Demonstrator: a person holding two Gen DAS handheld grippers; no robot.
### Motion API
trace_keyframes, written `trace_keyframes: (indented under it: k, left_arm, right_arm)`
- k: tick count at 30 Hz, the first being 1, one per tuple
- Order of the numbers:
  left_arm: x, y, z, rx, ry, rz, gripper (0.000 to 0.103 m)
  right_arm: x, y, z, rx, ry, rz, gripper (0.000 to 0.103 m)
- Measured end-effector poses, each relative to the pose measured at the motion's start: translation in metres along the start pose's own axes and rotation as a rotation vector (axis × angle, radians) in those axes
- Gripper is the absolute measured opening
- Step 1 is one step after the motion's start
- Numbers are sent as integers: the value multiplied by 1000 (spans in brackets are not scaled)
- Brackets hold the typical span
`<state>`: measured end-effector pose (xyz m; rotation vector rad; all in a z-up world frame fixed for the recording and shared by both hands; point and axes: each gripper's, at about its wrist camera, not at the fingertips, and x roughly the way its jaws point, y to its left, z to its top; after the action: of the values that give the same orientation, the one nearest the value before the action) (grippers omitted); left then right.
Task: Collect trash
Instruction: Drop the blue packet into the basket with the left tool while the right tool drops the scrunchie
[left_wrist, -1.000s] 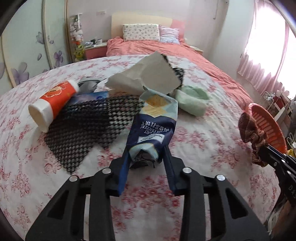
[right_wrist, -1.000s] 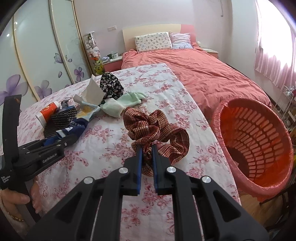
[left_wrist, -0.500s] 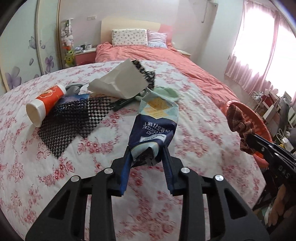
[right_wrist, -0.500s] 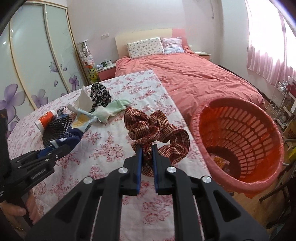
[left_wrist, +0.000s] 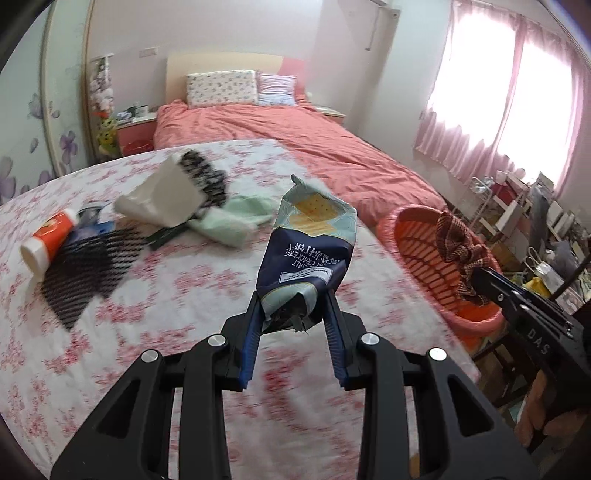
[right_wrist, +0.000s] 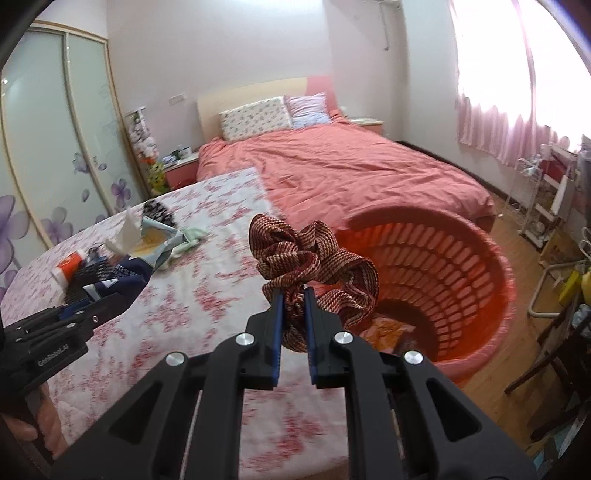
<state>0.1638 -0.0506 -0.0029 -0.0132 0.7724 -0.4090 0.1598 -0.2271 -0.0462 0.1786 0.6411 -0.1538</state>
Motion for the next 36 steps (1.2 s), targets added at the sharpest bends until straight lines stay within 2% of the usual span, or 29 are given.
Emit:
trace_keyframes:
  k: [10, 17, 24, 36]
  left_arm:
    - [22, -59, 15, 61, 3, -123, 33]
    - [42, -94, 22, 104, 11, -180, 33]
    - [60, -117, 24, 136, 31, -209, 33]
    - [80, -148, 23, 169, 66, -226, 33]
  right_arm:
    - [-9, -53, 1, 82, -49, -103, 12]
    - [-7, -90, 2, 130, -67, -139, 12]
    - [2, -120, 1, 178, -69, -171, 12]
    - [14, -150, 4, 223, -73, -186, 13]
